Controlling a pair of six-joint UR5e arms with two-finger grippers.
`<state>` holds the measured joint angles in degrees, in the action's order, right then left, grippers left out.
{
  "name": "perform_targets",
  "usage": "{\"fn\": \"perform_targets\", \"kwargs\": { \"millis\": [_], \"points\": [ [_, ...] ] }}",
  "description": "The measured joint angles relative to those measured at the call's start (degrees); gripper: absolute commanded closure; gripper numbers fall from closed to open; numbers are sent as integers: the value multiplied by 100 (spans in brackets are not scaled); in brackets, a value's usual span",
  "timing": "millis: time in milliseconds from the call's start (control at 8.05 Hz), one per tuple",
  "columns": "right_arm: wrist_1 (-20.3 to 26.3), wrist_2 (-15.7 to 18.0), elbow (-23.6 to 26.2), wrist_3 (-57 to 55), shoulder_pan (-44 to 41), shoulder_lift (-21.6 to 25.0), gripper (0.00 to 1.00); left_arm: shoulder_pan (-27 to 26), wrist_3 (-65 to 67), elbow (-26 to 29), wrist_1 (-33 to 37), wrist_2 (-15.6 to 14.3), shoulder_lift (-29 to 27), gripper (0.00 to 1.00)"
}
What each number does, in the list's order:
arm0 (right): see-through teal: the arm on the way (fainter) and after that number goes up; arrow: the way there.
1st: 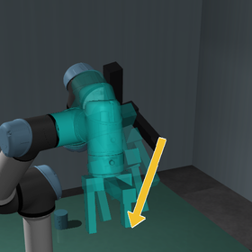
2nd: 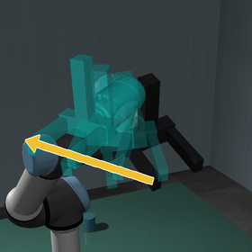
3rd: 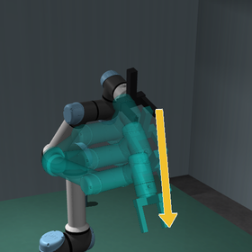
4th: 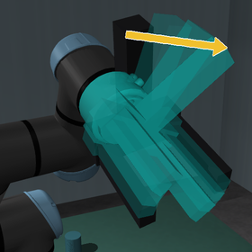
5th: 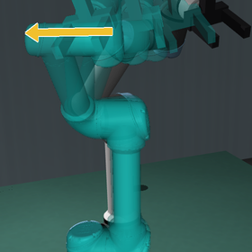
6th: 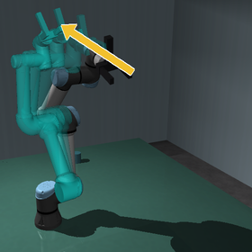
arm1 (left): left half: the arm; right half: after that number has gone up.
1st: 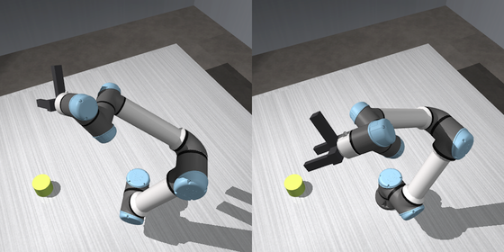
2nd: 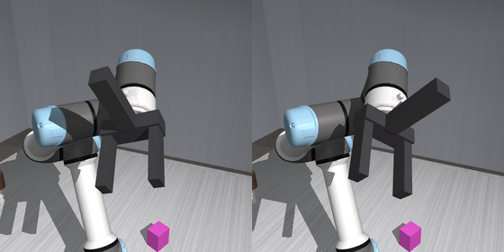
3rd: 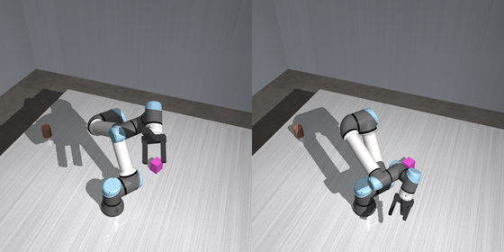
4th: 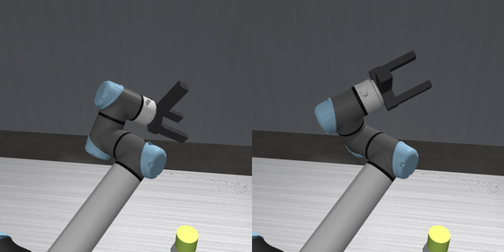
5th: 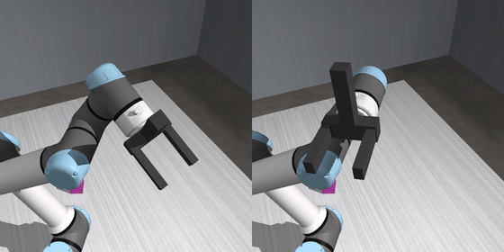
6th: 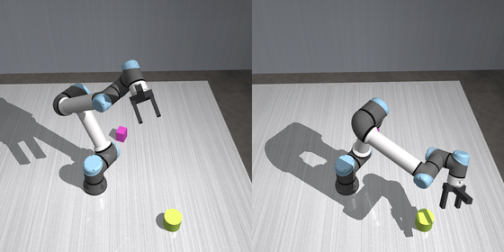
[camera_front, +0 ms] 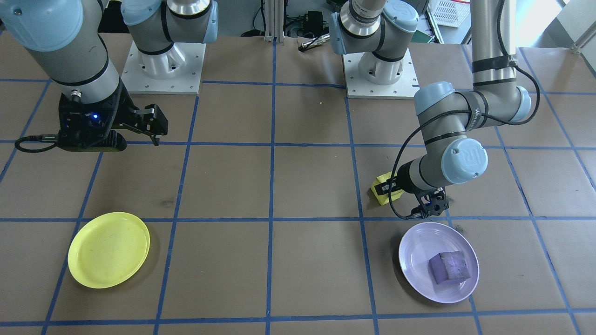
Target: Sort blocks by color into plates
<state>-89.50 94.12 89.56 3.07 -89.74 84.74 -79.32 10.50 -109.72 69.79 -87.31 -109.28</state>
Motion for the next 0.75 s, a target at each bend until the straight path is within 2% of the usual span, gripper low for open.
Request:
{"fn": "perform_targets", "kwargs": {
  "millis": [248,497,745],
  "points": [
    [2,0,0,-3,0,-1,0,-36,-125,17,6,-17,76,100],
    [-2,-3,0,-1,0,-1,0,-175,-220,51,55,10,365,100],
    [-13,-11,0,3,6,-1,0,-757,-360,91,44,70,543,100]
  ]
}}
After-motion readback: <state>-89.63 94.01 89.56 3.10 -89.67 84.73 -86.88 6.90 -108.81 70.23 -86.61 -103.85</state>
